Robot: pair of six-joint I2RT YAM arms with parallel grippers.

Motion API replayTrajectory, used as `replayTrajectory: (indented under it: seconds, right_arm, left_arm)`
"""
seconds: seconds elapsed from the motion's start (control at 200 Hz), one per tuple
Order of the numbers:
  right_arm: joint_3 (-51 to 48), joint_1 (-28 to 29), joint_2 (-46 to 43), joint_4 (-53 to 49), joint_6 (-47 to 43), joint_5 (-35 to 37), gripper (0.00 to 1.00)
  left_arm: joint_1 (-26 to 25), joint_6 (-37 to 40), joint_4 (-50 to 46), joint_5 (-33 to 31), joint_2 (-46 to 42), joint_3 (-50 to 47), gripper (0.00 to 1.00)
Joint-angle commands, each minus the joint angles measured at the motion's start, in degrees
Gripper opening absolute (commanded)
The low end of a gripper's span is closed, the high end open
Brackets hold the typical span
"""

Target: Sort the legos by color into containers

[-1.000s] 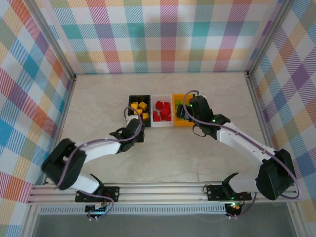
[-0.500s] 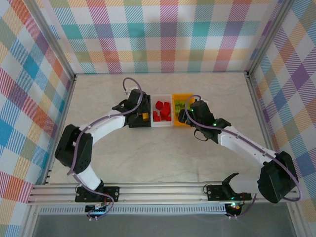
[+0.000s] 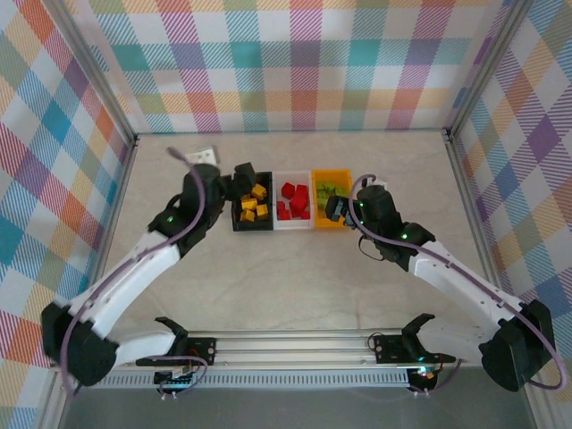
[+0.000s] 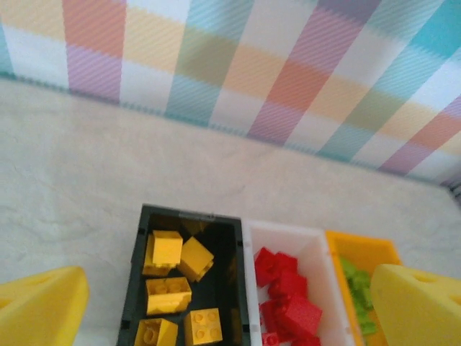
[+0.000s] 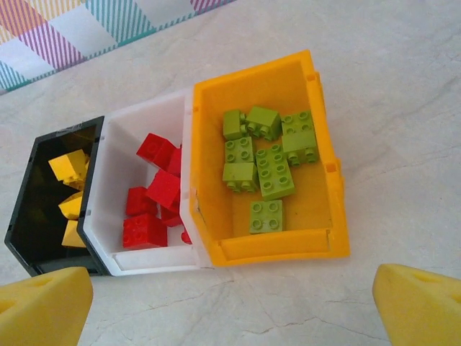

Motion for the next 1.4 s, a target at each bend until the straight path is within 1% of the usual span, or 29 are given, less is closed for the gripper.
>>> replayTrajectory:
  seconds: [0.0,0.08,0.105,0.12,0.145,0.185,0.22,0.285,0.355,0.435,0.515,0.69,0.75,0.795,0.825,0.88,0.94,1.01,1.06,1.07,1.08,1.11,1.12,1.13,1.16,1.205,1.245,1.285,1.395]
  right_arm:
    - [-3.21,-0.11,-2.89,1.73,2.49,5.62,1.0]
    - [-5.18,-0.11,-5.52,1.48,4.82,9.5,1.0]
    - [-5.8,-0.11,-6.46,1.22,5.74,10.73,1.0]
    - [-6.21,-0.13,-6.96,1.2,6.09,11.67,1.0]
    - [-6.89,-0.18,-7.84,1.29,6.44,12.79,1.0]
    - [-7.91,-0.25,-8.98,1.76,6.36,13.49,1.0]
    - [-8.87,-0.29,-9.8,3.22,4.87,13.52,1.0]
    - [-9.64,-0.32,-10.74,3.64,3.73,14.71,1.0]
    - [-10.4,-0.38,-11.38,4.78,1.64,14.9,1.0]
    - [-11.47,-0.47,-12.06,6.24,-1.2,14.74,1.0]
    - [-12.06,-0.55,-12.56,6.67,-3.05,14.14,1.0]
    - [-12.97,-0.99,-12.65,7.17,-3.08,14.64,1.0]
    - [-13.41,-1.08,-12.73,8.26,-3.95,14.55,1.0]
    - [-13.85,-1.18,-12.68,9.2,-4.43,14.72,1.0]
    - [-14.12,-1.25,-12.48,9.86,-4.82,14.81,1.0]
    - [-14.44,-1.31,-12.01,10.96,-4.99,15.12,1.0]
    - [-14.73,-1.34,-11.17,12.16,-4.96,15.18,1.0]
    - [-14.62,-1.38,-10.09,12.69,-5.45,14.66,1.0]
    - [-14.68,-1.34,-9.25,13.47,-6.46,14.53,1.0]
    - [-14.69,-1.34,-9.14,13.61,-6.69,14.48,1.0]
    - [-14.74,-1.34,-9.05,13.66,-6.98,14.4,1.0]
    - [-14.8,-1.34,-8.62,14.1,-7.77,14.27,1.0]
    - [-14.81,-1.34,-8.55,14.27,-8.07,14.18,1.0]
    - [-14.84,-1.34,-8.49,14.4,-8.39,14.13,1.0]
    - [-15.09,-1.34,-8.36,15.24,-9.24,13.91,1.0]
    - [-15.7,-1.43,-8.25,16.61,-11.56,13.34,1.0]
    - [-16.37,-1.48,-8.36,17.89,-13.04,13.32,1.0]
    - [-17.14,-1.68,-8.4,19.44,-14.65,13.32,1.0]
    - [-19.26,-2.94,-8.87,24.37,-19.63,13.78,1.0]
  left_arm:
    - [0.06,4.46,4.1,-6.07,-5.6,-6.63,1.0]
    - [0.07,10.11,3.85,-11.44,-7.12,-8.82,1.0]
    - [0.12,11.47,2.15,-13.69,-6.63,-8.39,1.0]
    - [0.27,11.77,0.73,-16.48,-6.07,-7.77,1.0]
    - [0.88,12.06,-2.15,-19.36,-5.08,-6.54,1.0]
    - [2.56,12.98,-5.23,-20.77,-3.46,-4.36,1.0]
    - [4.19,15.27,-3.82,-20.32,-2.55,-4.54,1.0]
    - [7.72,17.74,3.95,-19.67,-1.4,-8.62,1.0]
    - [14.48,17.91,11.36,-12.09,0.3,-14.19,1.0]
    - [19.89,17.12,15.53,-10.04,4.1,-18.25,1.0]
    - [22.65,17.9,22.2,-7.76,8.71,-22.15,1.0]
    - [23.05,17.95,34.84,-5.56,19.31,-25.65,1.0]
    - [23.14,18.3,39.96,-6.23,21.64,-26.81,1.0]
    - [23.47,18.35,41.47,-5.15,23.46,-26.75,1.0]
    - [23.5,18.66,38.62,-4.29,23.73,-25.5,1.0]
    - [23.49,19.28,37.52,-2.87,24.35,-24.38,1.0]
    - [23.34,20.32,39.54,-1.08,23.93,-25.86,1.0]
    - [22.82,22.24,51.25,2.34,22.64,-33.17,1.0]
    - [22.66,23.26,63.35,2.33,26.19,-37.02,1.0]
    - [22.62,23.35,64.57,2.12,26.66,-37.01,1.0]
    - [22.65,23.2,63.69,1.87,26.63,-36.47,1.0]
    - [23.1,21.98,54.9,2.61,24.65,-34.07,1.0]
    - [23.5,21.69,53.62,3.47,24.19,-33.87,1.0]
    - [24.25,21.69,54.14,5.17,24.34,-34.04,1.0]
    - [24.69,21.79,58.59,6.62,25.55,-35.01,1.0]
    - [24.77,21.44,54.76,6.7,24.47,-34.14,1.0]
    - [24.69,21.71,57.2,6.29,25.15,-34.74,1.0]
    - [24.68,21.37,55.5,5.62,24.62,-34.47,1.0]
    - [24.59,21.61,56.68,5.66,24.74,-34.77,1.0]
